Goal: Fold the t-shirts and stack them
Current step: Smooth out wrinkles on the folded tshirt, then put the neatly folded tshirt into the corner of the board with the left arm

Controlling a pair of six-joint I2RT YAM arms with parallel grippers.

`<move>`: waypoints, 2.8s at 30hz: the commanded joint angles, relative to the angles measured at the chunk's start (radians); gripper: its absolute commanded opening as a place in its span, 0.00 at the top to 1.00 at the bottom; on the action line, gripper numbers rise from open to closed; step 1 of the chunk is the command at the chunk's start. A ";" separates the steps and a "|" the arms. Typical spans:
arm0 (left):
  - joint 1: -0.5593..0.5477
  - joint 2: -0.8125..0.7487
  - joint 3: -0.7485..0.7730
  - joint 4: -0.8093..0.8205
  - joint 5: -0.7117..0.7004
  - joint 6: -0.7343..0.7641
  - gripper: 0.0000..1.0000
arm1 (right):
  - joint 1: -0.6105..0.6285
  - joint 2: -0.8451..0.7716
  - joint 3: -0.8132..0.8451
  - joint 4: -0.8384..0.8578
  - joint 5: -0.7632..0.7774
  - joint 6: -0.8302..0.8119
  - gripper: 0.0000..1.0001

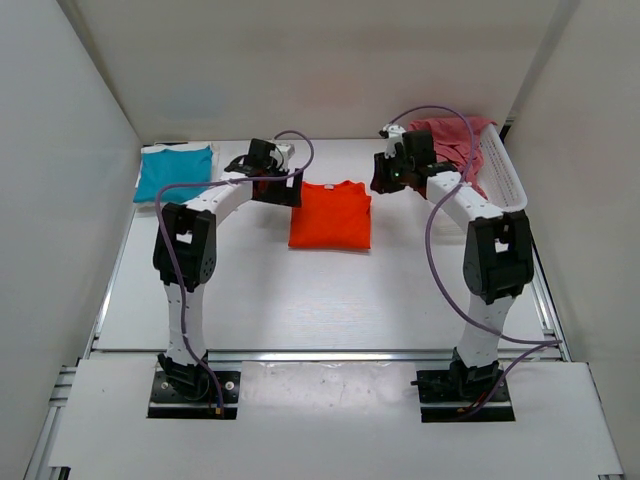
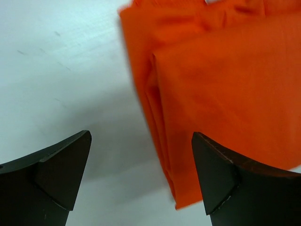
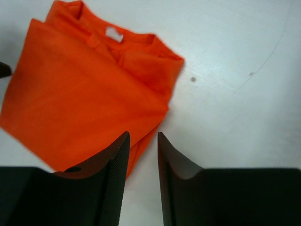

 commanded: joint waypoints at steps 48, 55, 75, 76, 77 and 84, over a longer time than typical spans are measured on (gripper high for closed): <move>0.035 0.053 -0.090 -0.019 0.259 -0.077 1.00 | -0.025 0.042 -0.056 -0.059 -0.176 0.158 0.59; 0.064 -0.085 0.051 -0.085 -0.081 0.188 1.00 | -0.048 -0.107 -0.056 -0.092 -0.121 0.087 0.59; 0.248 -0.132 0.159 0.038 -0.482 0.666 1.00 | 0.079 -0.203 -0.073 -0.106 -0.050 -0.031 0.58; 0.265 -0.128 0.168 0.024 -0.472 0.678 1.00 | 0.085 -0.200 -0.074 -0.105 -0.059 -0.029 0.58; 0.277 -0.114 0.183 0.001 -0.464 0.672 1.00 | 0.088 -0.199 -0.076 -0.103 -0.058 -0.029 0.58; 0.397 -0.082 0.220 -0.106 -0.412 0.602 1.00 | 0.096 -0.197 -0.084 -0.105 -0.071 -0.023 0.58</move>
